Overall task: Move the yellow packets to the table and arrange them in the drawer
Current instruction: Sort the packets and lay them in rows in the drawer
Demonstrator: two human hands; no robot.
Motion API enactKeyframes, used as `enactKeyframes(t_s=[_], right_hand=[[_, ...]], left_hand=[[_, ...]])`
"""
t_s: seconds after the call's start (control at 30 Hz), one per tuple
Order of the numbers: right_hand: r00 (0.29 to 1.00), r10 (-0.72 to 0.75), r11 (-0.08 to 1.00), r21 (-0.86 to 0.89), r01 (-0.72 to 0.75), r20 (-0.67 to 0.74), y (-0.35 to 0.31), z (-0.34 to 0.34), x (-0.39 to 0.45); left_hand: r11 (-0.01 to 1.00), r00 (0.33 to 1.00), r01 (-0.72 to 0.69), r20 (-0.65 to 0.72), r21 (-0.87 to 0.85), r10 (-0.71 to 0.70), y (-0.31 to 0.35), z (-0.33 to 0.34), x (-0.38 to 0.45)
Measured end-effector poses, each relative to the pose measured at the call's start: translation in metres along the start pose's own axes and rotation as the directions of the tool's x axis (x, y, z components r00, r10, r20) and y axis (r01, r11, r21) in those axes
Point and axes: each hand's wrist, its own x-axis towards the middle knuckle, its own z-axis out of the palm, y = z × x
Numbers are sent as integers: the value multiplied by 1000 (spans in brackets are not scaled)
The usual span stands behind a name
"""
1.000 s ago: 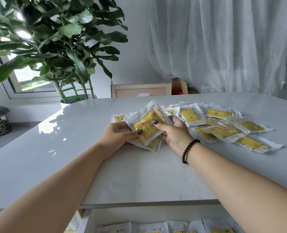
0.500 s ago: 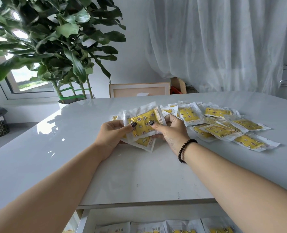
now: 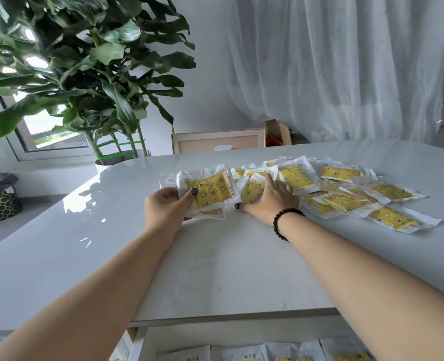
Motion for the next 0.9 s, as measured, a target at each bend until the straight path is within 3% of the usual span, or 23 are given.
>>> enactKeyframes(t_s=[0.13, 0.23, 0.37, 0.5, 0.6, 0.67, 0.8, 0.9], right_hand=[[999, 43, 979, 200, -36, -32, 4, -2, 3], [994, 54, 893, 450, -4, -97, 8, -6, 1], [967, 104, 672, 733, 104, -232, 11, -8, -2], [968, 135, 387, 910, 146, -212, 4, -14, -11], [974, 95, 242, 954, 177, -205, -7, -13, -21], [974, 30, 272, 940, 207, -223, -13, -8, -24], [953, -32, 515, 812, 274, -301, -19, -4, -24], [941, -47, 547, 779, 306, -336, -20, -4, -26]], left_hand=[[1000, 1000, -4, -12, 21, 4, 0, 0, 0], [1000, 1000, 3, -14, 20, -3, -1, 1, 1], [1000, 1000, 8, -4, 20, -8, -1, 1, 1], [1000, 1000, 23, 5, 14, -23, -1, 0, 2], [1000, 1000, 18, 15, 11, -18, -1, 0, 2], [1000, 999, 11, 33, 12, -11, -1, 0, 0], [997, 990, -74, 119, 21, 71, 3, 2, -5], [996, 973, -89, 215, -12, 89, 7, 2, -10]])
